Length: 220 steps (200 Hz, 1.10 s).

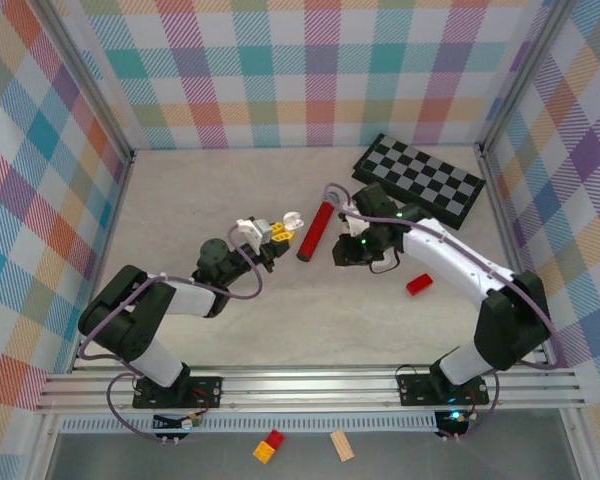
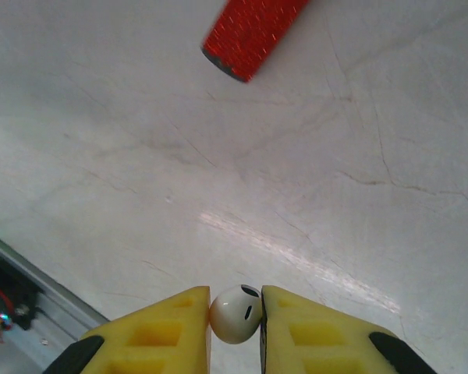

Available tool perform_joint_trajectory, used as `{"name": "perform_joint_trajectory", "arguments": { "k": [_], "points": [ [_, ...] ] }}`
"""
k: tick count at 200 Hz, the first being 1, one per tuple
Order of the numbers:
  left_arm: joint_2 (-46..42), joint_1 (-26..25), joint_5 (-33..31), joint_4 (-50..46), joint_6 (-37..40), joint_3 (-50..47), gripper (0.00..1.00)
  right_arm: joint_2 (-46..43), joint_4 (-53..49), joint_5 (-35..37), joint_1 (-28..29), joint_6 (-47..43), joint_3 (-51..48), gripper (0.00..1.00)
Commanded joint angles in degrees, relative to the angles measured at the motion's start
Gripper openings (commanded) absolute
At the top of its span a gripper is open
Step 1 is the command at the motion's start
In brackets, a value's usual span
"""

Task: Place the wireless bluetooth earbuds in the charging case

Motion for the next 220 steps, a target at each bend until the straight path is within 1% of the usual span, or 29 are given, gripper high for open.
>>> {"name": "perform_joint_trajectory", "arguments": {
  "k": [1,34,66,86,144,220],
  "points": [
    [1.9,-3.9,-7.3,0.8,3.5,1.7,0.0,-2.9,4.3,-5.8,-1.6,1.9,0.1,0.23],
    [5.8,-8.8,-10.5,0.7,3.8,4.3,0.0,-5.2,7.7,-9.6,-3.5,3.3,0.3,0.23],
    [8.8,-13.7,-13.3,1.0,8.1,7.0,0.0,-6.0,12.0,-13.0,-5.2,5.2,0.5,0.22],
    [9.9,-15.3,-14.0,1.1,7.7,8.7,0.0,-6.1,13.4,-14.0,-5.9,5.9,0.8,0.22],
    [11.0,-17.6,-15.3,1.6,7.0,10.3,0.0,-7.2,17.2,-13.0,-7.8,8.4,-1.3,0.22],
    [11.4,-17.6,-15.3,1.8,4.3,11.6,0.0,-6.9,18.8,-13.9,-8.2,9.2,-3.0,0.22]
  ]
}}
